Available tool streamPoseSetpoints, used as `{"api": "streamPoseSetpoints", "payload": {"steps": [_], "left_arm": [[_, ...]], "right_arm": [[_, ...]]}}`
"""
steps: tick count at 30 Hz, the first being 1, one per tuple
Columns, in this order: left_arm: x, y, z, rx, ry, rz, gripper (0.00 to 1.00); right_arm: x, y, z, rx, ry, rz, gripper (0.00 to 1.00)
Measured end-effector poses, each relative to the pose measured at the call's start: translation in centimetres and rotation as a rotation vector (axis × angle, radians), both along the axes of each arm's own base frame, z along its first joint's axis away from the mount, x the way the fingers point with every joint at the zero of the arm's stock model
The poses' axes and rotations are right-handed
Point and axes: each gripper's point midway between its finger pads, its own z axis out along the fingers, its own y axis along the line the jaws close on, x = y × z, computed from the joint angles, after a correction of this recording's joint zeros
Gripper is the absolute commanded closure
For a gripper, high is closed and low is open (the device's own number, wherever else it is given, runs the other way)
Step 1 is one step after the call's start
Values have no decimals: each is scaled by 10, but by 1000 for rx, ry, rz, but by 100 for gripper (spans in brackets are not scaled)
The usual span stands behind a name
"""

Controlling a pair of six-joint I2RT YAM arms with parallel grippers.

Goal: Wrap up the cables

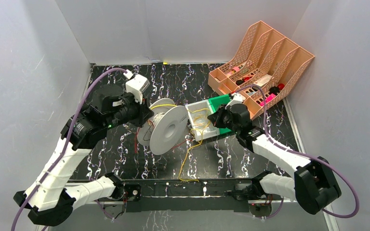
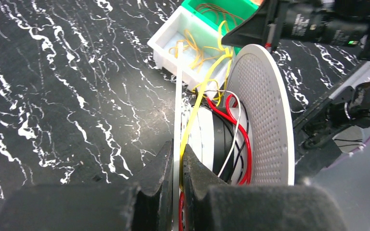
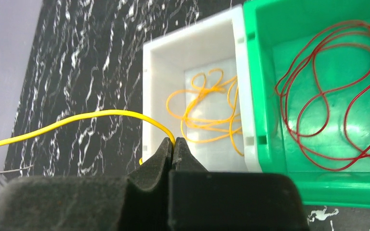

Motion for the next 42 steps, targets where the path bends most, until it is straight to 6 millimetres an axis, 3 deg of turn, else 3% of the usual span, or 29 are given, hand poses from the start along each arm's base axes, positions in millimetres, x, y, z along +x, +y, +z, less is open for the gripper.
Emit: {"api": "streamPoseSetpoints", "payload": {"steps": [7,16,30,37,42], "left_arm": [[-9,-13,5,-66,32,-59,100],[-3,-23,23,-176,24,-19,100],[9,-14,70,-372,-83,120,100],[17,-7,81,-431,-120,192,100],[25,-3,90,-459,-153,240,100]], "right_arm": [[-16,10,-34,-10,97,90,100],[-41,25,-53,29,127,209,100],[-83,85,-28,151,36,410,99],[-99,108,-12,242,14,482,98],[-114,121,3,298,-11,544,90]]}}
